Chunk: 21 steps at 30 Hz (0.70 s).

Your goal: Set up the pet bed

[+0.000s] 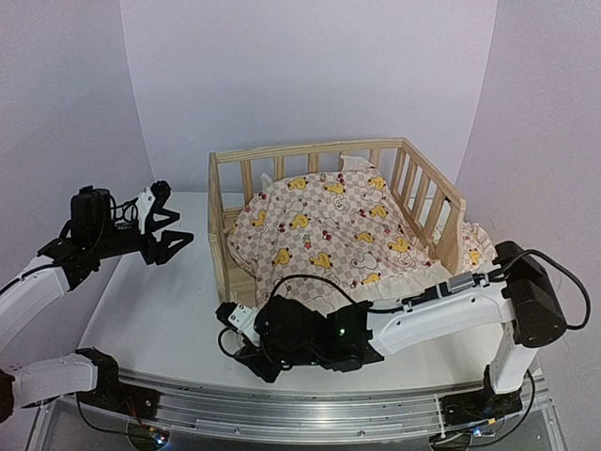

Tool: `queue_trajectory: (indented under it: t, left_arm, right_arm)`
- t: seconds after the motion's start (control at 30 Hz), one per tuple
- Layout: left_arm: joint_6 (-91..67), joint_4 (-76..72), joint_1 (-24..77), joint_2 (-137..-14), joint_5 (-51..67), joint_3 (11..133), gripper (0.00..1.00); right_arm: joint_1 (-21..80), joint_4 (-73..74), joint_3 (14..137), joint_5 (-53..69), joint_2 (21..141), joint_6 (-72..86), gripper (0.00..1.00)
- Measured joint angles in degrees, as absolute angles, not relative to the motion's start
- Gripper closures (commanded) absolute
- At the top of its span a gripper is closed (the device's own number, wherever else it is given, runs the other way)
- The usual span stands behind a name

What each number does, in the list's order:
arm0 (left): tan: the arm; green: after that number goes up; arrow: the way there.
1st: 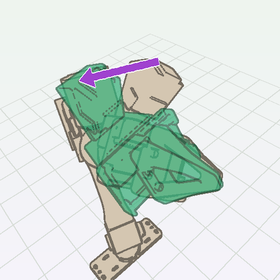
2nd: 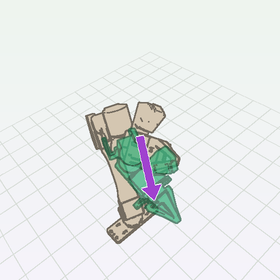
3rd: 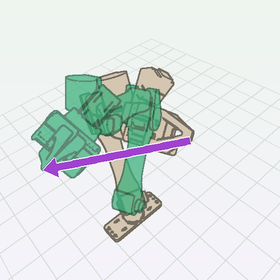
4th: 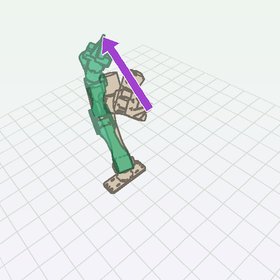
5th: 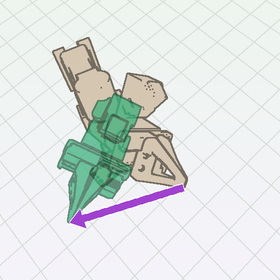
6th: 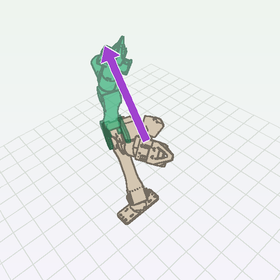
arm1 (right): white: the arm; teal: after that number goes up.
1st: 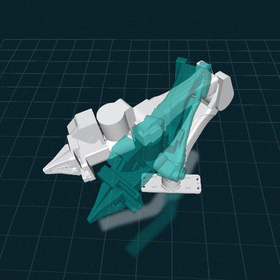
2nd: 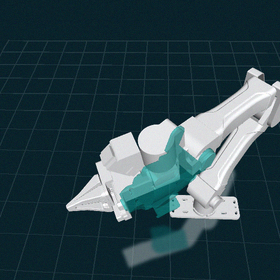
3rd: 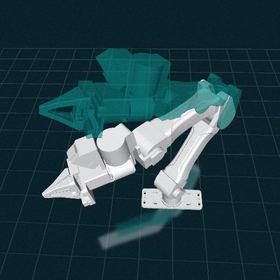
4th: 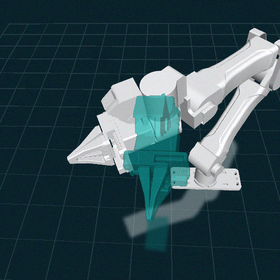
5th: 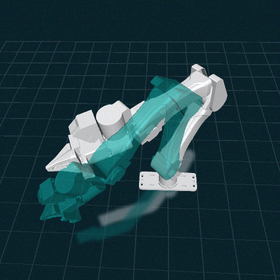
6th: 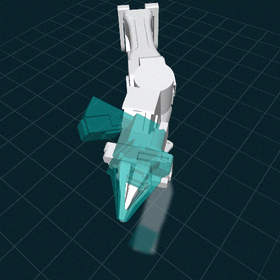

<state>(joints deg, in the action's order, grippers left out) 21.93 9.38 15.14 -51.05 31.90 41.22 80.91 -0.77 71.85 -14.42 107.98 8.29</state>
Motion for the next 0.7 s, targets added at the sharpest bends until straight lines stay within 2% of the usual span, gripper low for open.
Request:
queue_trajectory:
  t: [0.2, 0.47, 0.6, 0.7]
  left_arm:
    - [17.9, 7.4, 15.1, -46.9, 29.5, 38.9, 0.27]
    - [16.5, 8.1, 15.1, -42.6, 28.2, 36.7, 0.26]
    - [16.4, 8.0, 15.1, -42.1, 28.3, 36.7, 0.26]
    - [16.2, 7.9, 15.1, -42.4, 28.2, 36.7, 0.26]
  right_arm:
    - [82.0, -2.4, 71.2, -19.8, 109.2, 9.5, 0.65]
    - [81.7, -3.9, 74.9, -24.2, 116.5, 8.8, 0.67]
    - [81.8, -3.8, 76.0, -25.4, 117.9, 7.8, 0.76]
    - [81.8, -3.9, 77.3, -25.9, 118.8, 7.3, 0.92]
